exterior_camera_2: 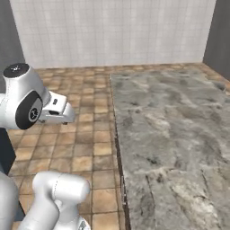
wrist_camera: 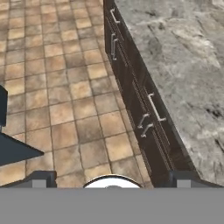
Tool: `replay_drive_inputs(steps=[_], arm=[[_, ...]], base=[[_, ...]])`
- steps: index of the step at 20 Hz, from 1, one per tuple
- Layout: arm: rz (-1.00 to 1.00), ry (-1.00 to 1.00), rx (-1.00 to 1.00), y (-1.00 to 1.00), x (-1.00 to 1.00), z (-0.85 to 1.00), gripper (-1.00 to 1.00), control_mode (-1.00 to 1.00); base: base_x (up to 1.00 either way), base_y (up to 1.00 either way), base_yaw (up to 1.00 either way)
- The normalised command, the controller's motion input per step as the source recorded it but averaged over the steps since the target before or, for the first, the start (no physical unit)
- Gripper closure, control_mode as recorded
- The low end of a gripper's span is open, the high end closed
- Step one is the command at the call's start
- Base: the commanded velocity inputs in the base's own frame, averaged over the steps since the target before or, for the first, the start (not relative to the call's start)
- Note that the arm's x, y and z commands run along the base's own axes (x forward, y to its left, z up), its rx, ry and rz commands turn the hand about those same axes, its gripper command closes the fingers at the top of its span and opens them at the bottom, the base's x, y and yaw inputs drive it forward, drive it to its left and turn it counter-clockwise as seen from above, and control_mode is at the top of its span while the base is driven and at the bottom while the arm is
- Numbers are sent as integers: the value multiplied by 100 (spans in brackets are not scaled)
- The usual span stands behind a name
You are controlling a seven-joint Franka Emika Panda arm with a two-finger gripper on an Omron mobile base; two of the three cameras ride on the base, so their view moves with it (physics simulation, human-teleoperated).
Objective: Take the lemon, peach, and carrot from the freezer and place them in the bowl on the counter.
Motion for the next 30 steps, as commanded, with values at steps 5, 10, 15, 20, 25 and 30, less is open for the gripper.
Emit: replay_drive_inputs(steps=[5,10,15,20,25,30], arm=[[0,0,0,0,0,0,-100,100],[0,0,0,0,0,0,-100,100],[0,0,0,0,0,0,-100,100],[0,0,0,0,0,0,-100,100],[0,0,0,0,0,0,-100,100],[0,0,0,0,0,0,-100,100]], base=[[88,-14,26],[94,-7,41],[100,-12,42],[100,-12,42],[79,-19,73],[17,-8,96]])
